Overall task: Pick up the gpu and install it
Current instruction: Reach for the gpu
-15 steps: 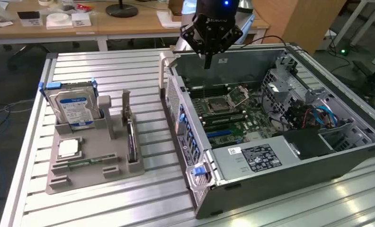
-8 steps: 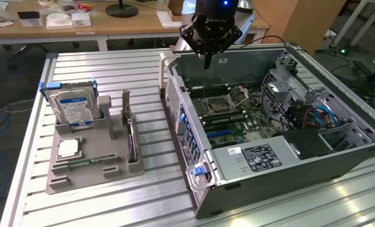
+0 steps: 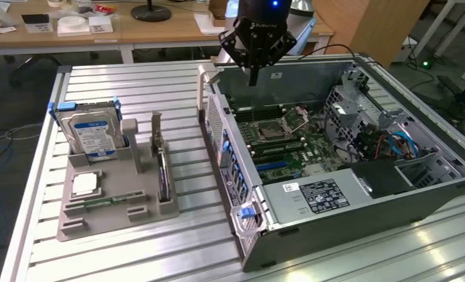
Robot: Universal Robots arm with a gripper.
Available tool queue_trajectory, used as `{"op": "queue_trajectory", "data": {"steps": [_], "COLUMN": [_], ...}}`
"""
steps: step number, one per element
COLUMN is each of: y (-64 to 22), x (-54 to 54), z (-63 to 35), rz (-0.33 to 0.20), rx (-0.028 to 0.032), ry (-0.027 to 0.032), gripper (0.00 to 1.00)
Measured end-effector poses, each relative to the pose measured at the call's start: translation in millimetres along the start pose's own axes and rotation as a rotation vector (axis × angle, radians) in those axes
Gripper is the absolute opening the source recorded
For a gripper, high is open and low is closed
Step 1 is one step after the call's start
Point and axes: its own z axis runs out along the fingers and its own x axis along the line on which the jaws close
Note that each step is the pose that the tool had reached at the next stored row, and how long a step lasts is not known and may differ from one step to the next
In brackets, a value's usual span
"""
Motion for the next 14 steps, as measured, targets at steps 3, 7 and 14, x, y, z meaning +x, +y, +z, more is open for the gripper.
{"op": "queue_trajectory", "data": {"steps": [3, 7, 14], "y": [-0.2, -0.5, -0.9], "x": [3.1, 6.9, 12.9], "z": [-0.1, -0.2, -0.3], "rz": [0.0, 0.0, 0.0], "rx": [0.0, -0.0001, -0.0001], "ry": [0.0, 0.0, 0.0], "gripper": [0.11, 0.11, 0.11]}}
